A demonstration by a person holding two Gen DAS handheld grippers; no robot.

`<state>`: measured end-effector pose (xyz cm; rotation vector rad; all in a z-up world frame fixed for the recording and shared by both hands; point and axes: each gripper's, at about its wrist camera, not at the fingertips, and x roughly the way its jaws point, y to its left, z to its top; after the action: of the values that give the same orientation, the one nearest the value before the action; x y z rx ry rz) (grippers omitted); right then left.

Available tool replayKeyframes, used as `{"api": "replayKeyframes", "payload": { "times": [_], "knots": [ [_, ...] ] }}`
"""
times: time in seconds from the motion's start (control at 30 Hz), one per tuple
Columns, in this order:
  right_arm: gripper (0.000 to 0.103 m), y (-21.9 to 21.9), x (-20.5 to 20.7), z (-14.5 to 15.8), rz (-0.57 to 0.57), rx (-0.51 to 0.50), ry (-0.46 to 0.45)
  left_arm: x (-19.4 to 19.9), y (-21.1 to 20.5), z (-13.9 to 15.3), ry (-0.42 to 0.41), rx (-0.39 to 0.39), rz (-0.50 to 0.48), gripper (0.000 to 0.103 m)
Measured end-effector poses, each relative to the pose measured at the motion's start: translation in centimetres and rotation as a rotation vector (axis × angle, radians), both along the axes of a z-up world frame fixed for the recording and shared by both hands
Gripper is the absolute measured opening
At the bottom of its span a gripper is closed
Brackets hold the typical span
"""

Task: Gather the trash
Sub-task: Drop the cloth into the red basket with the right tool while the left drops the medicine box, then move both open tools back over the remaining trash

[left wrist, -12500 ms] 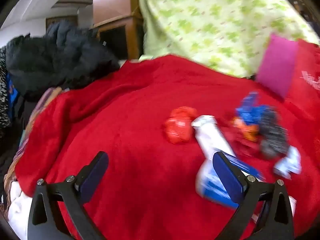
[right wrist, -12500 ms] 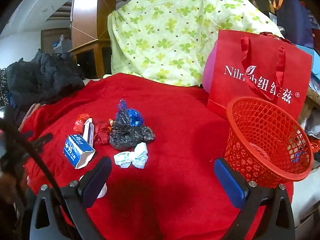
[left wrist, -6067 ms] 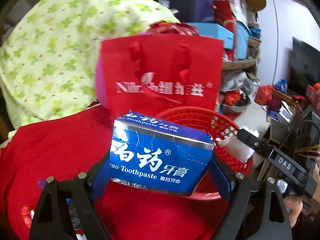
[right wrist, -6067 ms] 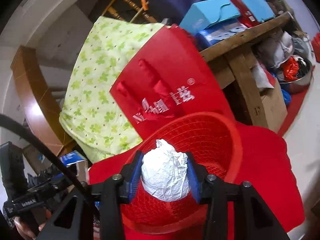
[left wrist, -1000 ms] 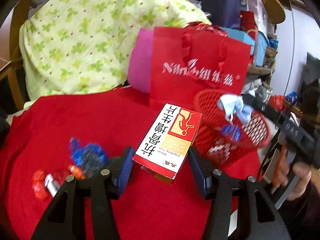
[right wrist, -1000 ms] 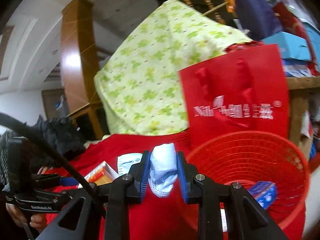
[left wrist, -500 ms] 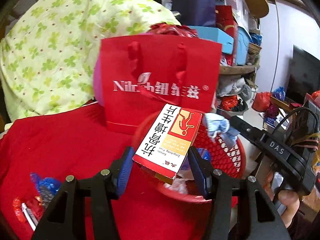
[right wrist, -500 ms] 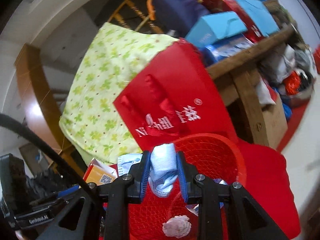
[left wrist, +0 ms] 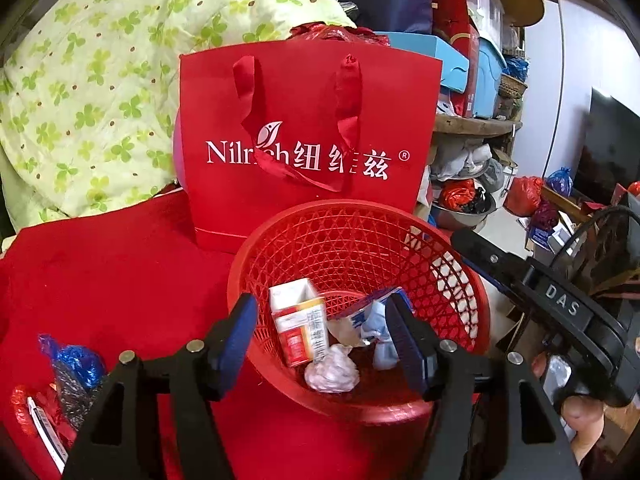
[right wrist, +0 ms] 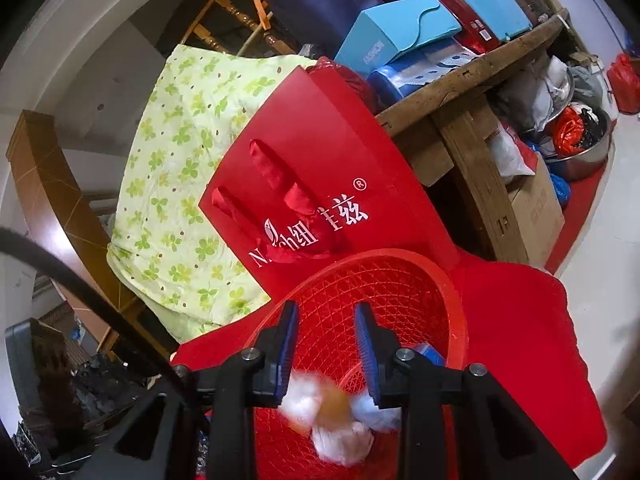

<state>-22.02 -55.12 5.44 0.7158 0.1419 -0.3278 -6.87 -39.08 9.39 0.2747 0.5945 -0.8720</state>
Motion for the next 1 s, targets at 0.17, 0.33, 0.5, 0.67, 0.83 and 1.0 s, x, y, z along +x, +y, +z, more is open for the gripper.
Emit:
{"api": "replayKeyframes", "payload": {
  "times": [0.17, 0.33, 0.5, 0.67, 0.83, 1.0],
  "knots": [
    [0.033, 1.6, 0.1, 0.8, 0.022, -0.066, -0.029, -0.7, 2.8, 0.1, -0.037, 0.000, 0.021, 0.067],
    [0.033, 5.3, 0.6, 2.3, 0.075, -0.206, -0.078, -0.9, 8.1, -0.2, -0.061, -0.012, 0.104, 0.069],
    [0.051, 10.9, 1.4, 3.6, 0.139, -0.400, -0.112, -0.6, 14.6, -1.2, -0.091, 0.001, 0.220, 0.073],
    [0.065, 15.8, 2.6, 3.6, 0.237, -0.508, -0.130, 0.9, 22.8, -2.5, -0.068, -0.008, 0.395, 0.074],
    [0.065, 18.2, 4.8, 3.1, 0.310, -0.512, -0.081, 2.0, 29.9, -4.1, -0.030, -0.028, 0.577, 0.077],
    [0.065, 21.0, 7.4, 1.9, 0.380, -0.540, 0.004, 2.7, 33.5, -5.5, -0.011, -0.038, 0.681, 0.080]
  ]
}}
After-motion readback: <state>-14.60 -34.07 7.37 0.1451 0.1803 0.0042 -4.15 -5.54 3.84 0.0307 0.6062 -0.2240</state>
